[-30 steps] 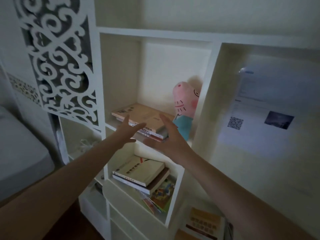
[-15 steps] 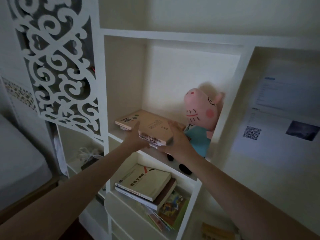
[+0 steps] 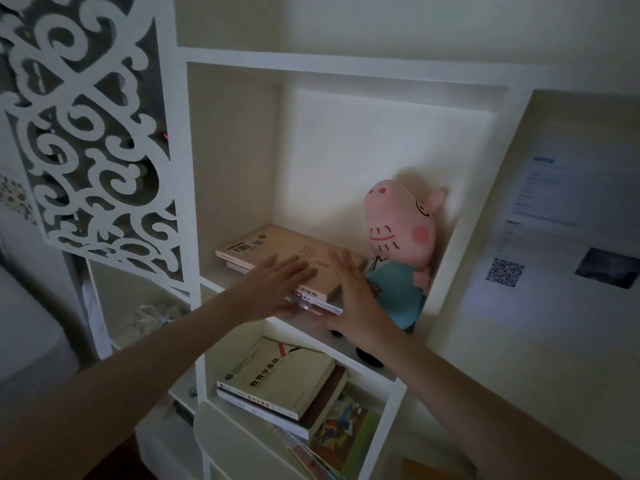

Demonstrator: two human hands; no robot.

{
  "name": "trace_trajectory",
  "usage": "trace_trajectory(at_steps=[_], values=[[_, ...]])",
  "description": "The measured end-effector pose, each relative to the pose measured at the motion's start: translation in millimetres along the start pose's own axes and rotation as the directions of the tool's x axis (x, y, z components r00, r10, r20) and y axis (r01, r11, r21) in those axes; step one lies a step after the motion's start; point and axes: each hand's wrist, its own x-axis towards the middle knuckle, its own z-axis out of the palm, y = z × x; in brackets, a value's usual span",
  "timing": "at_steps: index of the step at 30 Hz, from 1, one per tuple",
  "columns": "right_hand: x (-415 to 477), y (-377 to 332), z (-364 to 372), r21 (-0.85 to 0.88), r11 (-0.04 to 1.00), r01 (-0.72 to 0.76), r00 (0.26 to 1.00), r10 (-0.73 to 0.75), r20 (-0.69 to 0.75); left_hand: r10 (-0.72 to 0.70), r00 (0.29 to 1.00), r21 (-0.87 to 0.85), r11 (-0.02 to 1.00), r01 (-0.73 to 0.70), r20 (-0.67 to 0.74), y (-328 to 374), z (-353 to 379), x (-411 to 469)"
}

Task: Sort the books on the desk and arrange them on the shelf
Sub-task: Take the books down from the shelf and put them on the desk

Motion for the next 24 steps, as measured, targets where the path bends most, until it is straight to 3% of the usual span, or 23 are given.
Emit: trace_trajectory(at_steps=[3, 7, 11, 13, 15, 17, 20, 24], values=[[0.9, 2.7, 1.5, 0.008, 1.000, 0.020, 0.999, -0.020, -0.038, 0.014, 0.999, -0.061, 0.998, -0.012, 0.038, 6.4, -2.8, 8.9], [2.0, 4.4, 5.0, 0.041, 0.999, 0.002, 0.998, 0.000, -0.056, -0.109, 0.991, -0.092, 0.989, 0.117, 0.083, 10.3, -4.3, 16.0], [1.9, 5.7, 5.7, 0.077, 0.997, -0.005, 0.997, 0.010, -0.070, -0.029, 0.997, -0.105, 0.994, 0.036, 0.068, 3.4, -3.6, 6.1], [0.5, 5.7, 5.0, 0.218, 0.976, 0.007, 0.996, 0.013, -0.093, 0.017, 1.000, -0.065, 0.998, -0.018, -0.014, -1.9, -8.1, 4.8], [-1.4, 4.7, 1.0, 0.467, 0.884, 0.016, 0.991, 0.048, -0.124, 0.010, 0.994, -0.083, 0.996, -0.020, -0.111, -5.6, -23.0, 8.1], [-2.3, 4.8, -0.7, 0.518, 0.855, 0.040, 0.982, 0.062, -0.179, -0.077, 0.983, -0.150, 0.987, 0.052, -0.168, -11.7, -38.8, 11.5], [5.3, -3.2, 1.9, 0.456, 0.888, 0.064, 0.974, 0.044, -0.223, -0.239, 0.964, -0.309, 0.931, 0.193, -0.118, -19.5, -53.2, 9.3], [24.9, -13.4, -1.3, 0.396, 0.910, 0.125, 0.963, -0.015, -0.269, -0.404, 0.895, -0.395, 0.865, 0.309, -0.186, -29.3, -67.5, -5.2]])
